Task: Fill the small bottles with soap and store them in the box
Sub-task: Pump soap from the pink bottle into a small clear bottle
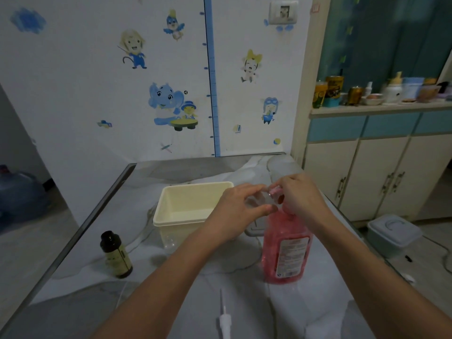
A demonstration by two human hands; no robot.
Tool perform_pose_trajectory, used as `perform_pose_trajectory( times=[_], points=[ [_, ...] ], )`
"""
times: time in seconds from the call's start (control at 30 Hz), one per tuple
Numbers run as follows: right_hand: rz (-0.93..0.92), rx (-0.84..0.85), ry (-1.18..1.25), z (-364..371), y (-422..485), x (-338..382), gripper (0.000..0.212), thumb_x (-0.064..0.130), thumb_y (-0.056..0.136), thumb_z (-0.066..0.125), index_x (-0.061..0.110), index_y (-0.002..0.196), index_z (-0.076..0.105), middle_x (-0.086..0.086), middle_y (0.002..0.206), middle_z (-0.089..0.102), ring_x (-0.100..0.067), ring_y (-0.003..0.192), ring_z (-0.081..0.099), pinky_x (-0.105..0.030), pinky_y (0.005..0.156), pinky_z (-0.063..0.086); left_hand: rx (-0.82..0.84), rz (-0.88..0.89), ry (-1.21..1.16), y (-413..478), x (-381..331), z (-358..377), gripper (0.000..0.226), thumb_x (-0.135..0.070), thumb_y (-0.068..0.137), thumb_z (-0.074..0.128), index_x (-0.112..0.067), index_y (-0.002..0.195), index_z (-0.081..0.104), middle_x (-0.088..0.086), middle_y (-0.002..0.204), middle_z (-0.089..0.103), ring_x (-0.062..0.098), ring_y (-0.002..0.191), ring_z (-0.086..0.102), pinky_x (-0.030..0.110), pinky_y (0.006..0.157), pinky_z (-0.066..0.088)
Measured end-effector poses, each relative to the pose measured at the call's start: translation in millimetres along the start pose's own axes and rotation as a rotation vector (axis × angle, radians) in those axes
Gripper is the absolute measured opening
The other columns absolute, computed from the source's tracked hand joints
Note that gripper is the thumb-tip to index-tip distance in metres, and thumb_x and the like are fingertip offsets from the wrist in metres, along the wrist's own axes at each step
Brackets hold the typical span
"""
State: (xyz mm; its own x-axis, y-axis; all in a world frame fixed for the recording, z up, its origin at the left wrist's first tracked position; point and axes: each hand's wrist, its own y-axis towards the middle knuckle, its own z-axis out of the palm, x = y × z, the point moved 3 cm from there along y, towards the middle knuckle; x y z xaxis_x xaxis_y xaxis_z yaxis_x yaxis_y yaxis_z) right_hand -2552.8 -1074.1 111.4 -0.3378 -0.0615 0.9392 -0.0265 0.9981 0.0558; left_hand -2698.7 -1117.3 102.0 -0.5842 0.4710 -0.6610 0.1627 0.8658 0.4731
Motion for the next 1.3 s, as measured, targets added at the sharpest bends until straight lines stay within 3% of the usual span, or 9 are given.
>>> perform_pose_trajectory(
  times=[0.1, 0.23, 0.33, 0.53, 0.77, 0.9, 1.0, 1.13, 1.3],
  points=[
    [-0.030, -0.049, -0.008, -2, -1, 9, 0.031, 0.006, 0.086, 0.044, 0.009, 0.072, 0.071, -0.008, 0.071, 0.070, -0.026, 0.067, 0.064, -0.030, 0.056, 0.047, 0.002, 0.006, 0.001, 3, -4, -5, 0.039, -0.036, 0.075, 0.078, -0.028, 0.112, 0.069, -0.004, 0.095, 0.067, 0.001, 0.083, 0.058, 0.003, 0.073, 0.039],
    [-0.052, -0.076, 0.004, -2, -3, 12, 0.031, 0.003, 0.082, 0.043, 0.008, 0.068, 0.070, -0.001, 0.059, 0.068, -0.026, 0.060, 0.060, -0.030, 0.054, 0.044, 0.001, 0.011, -0.005, 3, -5, -6, 0.038, -0.033, 0.075, 0.079, -0.027, 0.111, 0.070, -0.002, 0.094, 0.067, 0.003, 0.082, 0.058, 0.008, 0.073, 0.040],
    [-0.071, -0.081, -0.008, 0, -3, 8, 0.031, 0.005, 0.083, 0.044, 0.010, 0.066, 0.070, -0.006, 0.065, 0.069, -0.024, 0.063, 0.061, -0.028, 0.055, 0.044, -0.006, 0.006, -0.014, 1, -2, -1, 0.038, -0.033, 0.075, 0.079, -0.027, 0.111, 0.070, -0.001, 0.094, 0.067, 0.002, 0.082, 0.057, 0.008, 0.073, 0.039],
    [-0.054, -0.029, -0.081, 1, 0, 0, 0.029, 0.006, 0.082, 0.047, 0.014, 0.068, 0.071, 0.000, 0.067, 0.068, -0.018, 0.067, 0.063, -0.024, 0.051, 0.042, -0.017, -0.003, -0.019, -2, 1, 2, 0.038, -0.033, 0.074, 0.080, -0.026, 0.110, 0.070, 0.001, 0.093, 0.068, 0.004, 0.084, 0.057, 0.009, 0.074, 0.040],
    [-0.070, -0.008, -0.089, -4, 1, 15, 0.025, 0.000, 0.084, 0.048, 0.001, 0.084, 0.073, -0.006, 0.072, 0.068, -0.022, 0.067, 0.062, -0.029, 0.060, 0.047, -0.011, 0.022, 0.014, 5, -5, -6, 0.038, -0.035, 0.075, 0.079, -0.026, 0.111, 0.069, -0.002, 0.093, 0.067, 0.002, 0.082, 0.057, 0.006, 0.074, 0.039],
    [-0.049, -0.019, -0.049, -2, 1, 7, 0.027, 0.003, 0.086, 0.045, 0.009, 0.074, 0.069, -0.003, 0.071, 0.067, -0.016, 0.062, 0.059, -0.024, 0.054, 0.045, -0.010, 0.009, 0.017, 3, 0, -2, 0.039, -0.035, 0.075, 0.079, -0.025, 0.111, 0.070, 0.000, 0.095, 0.067, 0.006, 0.084, 0.057, 0.014, 0.077, 0.041],
    [-0.110, -0.037, -0.133, -1, -1, 2, 0.034, -0.001, 0.081, 0.045, 0.019, 0.063, 0.065, 0.002, 0.068, 0.067, -0.013, 0.064, 0.061, -0.015, 0.045, 0.043, -0.007, -0.002, 0.017, 1, 4, 3, 0.038, -0.035, 0.075, 0.079, -0.024, 0.110, 0.070, -0.003, 0.093, 0.067, 0.000, 0.083, 0.056, 0.004, 0.072, 0.037],
    [-0.038, -0.024, -0.050, 0, -1, -1, 0.029, 0.011, 0.084, 0.044, 0.010, 0.075, 0.071, -0.003, 0.070, 0.067, -0.019, 0.059, 0.059, -0.025, 0.052, 0.045, -0.002, -0.004, 0.009, -1, 4, 3, 0.036, -0.034, 0.075, 0.079, -0.024, 0.109, 0.071, -0.008, 0.089, 0.065, -0.010, 0.079, 0.054, 0.001, 0.071, 0.034],
    [0.004, -0.004, -0.007, -2, 2, 6, 0.027, 0.015, 0.087, 0.045, 0.007, 0.081, 0.070, -0.001, 0.064, 0.064, -0.017, 0.058, 0.058, -0.028, 0.057, 0.047, 0.017, -0.001, 0.021, 4, -2, -5, 0.044, -0.038, 0.074, 0.078, -0.024, 0.115, 0.069, -0.006, 0.099, 0.067, 0.001, 0.087, 0.058, 0.007, 0.076, 0.040]
  ],
)
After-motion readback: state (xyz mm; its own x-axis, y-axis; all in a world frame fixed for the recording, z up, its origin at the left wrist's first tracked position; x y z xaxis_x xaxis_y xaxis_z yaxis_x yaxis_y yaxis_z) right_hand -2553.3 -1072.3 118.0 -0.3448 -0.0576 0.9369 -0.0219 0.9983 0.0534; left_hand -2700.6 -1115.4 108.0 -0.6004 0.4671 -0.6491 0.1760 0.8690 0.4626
